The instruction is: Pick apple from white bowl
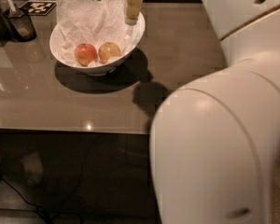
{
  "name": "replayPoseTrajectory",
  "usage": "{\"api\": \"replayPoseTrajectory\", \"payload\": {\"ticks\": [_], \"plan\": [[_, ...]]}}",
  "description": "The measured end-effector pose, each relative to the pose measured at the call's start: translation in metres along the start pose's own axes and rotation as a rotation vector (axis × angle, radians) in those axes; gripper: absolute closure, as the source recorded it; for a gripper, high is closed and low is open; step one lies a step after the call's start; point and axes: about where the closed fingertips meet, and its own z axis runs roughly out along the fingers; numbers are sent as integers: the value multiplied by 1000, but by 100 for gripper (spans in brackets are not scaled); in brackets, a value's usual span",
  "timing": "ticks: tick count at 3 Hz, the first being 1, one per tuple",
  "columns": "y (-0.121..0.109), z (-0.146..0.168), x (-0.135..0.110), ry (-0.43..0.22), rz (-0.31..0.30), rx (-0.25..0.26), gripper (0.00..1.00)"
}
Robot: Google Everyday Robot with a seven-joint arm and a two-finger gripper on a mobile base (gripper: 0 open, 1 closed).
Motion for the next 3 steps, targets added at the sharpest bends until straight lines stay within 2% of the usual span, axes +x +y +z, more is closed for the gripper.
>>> {"api": "replayPoseTrajectory", "payload": {"ticks": [1, 2, 3], "plan": [[-34, 58, -27, -2, -24, 15, 0], [-40, 62, -31, -13, -25, 34, 0], [-37, 78, -35, -3, -27, 11, 0]]}}
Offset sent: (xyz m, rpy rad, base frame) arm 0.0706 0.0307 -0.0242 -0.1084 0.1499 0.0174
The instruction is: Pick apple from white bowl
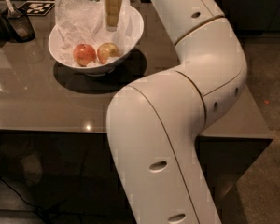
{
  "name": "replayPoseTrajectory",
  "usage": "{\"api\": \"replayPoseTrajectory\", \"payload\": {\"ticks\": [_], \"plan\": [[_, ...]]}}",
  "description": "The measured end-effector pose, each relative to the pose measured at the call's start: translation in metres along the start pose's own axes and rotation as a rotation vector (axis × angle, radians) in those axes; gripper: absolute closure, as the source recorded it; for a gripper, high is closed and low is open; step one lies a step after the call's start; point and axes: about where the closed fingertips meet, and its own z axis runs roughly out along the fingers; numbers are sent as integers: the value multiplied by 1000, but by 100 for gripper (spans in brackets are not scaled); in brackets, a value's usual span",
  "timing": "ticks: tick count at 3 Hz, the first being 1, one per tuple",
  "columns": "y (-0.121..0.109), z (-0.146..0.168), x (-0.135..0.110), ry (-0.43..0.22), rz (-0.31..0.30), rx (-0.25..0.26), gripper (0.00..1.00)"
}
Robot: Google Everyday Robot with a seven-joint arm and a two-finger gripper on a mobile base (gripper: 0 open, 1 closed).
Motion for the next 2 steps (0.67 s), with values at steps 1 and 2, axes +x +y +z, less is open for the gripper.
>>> {"api": "replayPoseTrajectory", "payload": {"ticks": [1, 2], "plan": [[7, 19, -4, 8, 5, -41, 0], [19, 41, -17, -21, 6, -97, 0]]}}
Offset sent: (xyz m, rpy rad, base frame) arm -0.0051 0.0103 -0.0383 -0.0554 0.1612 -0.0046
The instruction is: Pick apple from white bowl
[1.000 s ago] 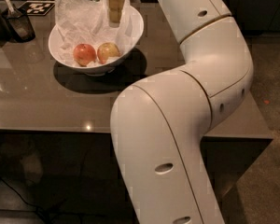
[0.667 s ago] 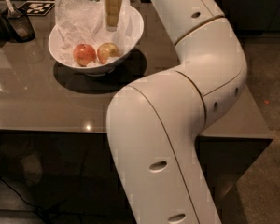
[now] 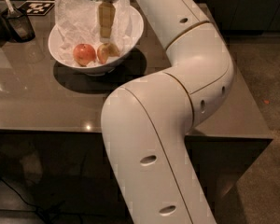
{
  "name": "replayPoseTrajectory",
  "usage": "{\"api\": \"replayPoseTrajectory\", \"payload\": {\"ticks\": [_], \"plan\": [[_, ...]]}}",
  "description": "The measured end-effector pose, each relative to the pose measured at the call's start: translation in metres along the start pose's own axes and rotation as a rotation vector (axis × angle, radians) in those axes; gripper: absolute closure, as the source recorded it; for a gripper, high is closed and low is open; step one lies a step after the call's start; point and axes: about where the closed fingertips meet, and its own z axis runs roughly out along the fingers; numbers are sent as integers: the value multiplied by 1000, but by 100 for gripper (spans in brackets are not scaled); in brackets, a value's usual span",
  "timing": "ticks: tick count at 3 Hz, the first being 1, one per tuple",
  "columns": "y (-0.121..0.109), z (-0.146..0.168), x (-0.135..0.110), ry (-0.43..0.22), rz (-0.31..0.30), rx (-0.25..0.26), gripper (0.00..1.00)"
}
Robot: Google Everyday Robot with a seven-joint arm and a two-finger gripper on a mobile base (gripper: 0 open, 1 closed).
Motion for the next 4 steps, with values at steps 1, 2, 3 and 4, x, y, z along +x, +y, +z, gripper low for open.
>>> {"api": "replayPoseTrajectory", "payload": {"ticks": [1, 2, 3, 4], "plan": [[-6, 4, -2, -8, 3, 19, 0], [-3, 27, 5, -28, 48, -8, 0], [7, 56, 21, -38, 107, -55, 0], [10, 62, 21, -48, 107, -64, 0]]}}
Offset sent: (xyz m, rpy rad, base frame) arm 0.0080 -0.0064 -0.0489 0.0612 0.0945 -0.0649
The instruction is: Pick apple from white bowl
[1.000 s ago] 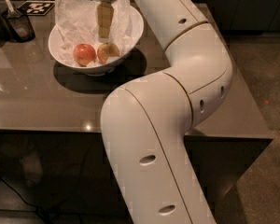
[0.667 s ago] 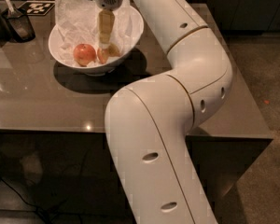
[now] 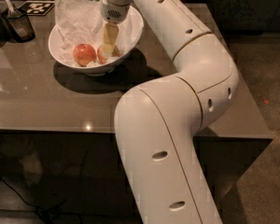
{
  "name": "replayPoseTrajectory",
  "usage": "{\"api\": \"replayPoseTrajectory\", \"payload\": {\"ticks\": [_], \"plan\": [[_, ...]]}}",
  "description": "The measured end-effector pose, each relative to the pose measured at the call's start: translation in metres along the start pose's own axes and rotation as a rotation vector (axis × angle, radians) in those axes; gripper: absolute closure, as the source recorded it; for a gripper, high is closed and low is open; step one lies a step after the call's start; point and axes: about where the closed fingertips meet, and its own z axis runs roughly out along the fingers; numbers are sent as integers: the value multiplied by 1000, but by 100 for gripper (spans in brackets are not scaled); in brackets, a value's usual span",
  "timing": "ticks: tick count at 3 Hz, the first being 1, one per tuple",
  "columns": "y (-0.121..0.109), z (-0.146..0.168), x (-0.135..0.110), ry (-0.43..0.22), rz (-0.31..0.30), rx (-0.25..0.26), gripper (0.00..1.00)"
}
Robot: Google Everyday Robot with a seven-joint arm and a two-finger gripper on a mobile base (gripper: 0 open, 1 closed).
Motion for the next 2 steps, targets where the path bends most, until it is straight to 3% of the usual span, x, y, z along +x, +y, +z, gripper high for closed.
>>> {"api": "replayPoseTrajectory", "payload": {"ticks": [2], "plan": [[6, 7, -3, -1, -22, -20, 0]]}}
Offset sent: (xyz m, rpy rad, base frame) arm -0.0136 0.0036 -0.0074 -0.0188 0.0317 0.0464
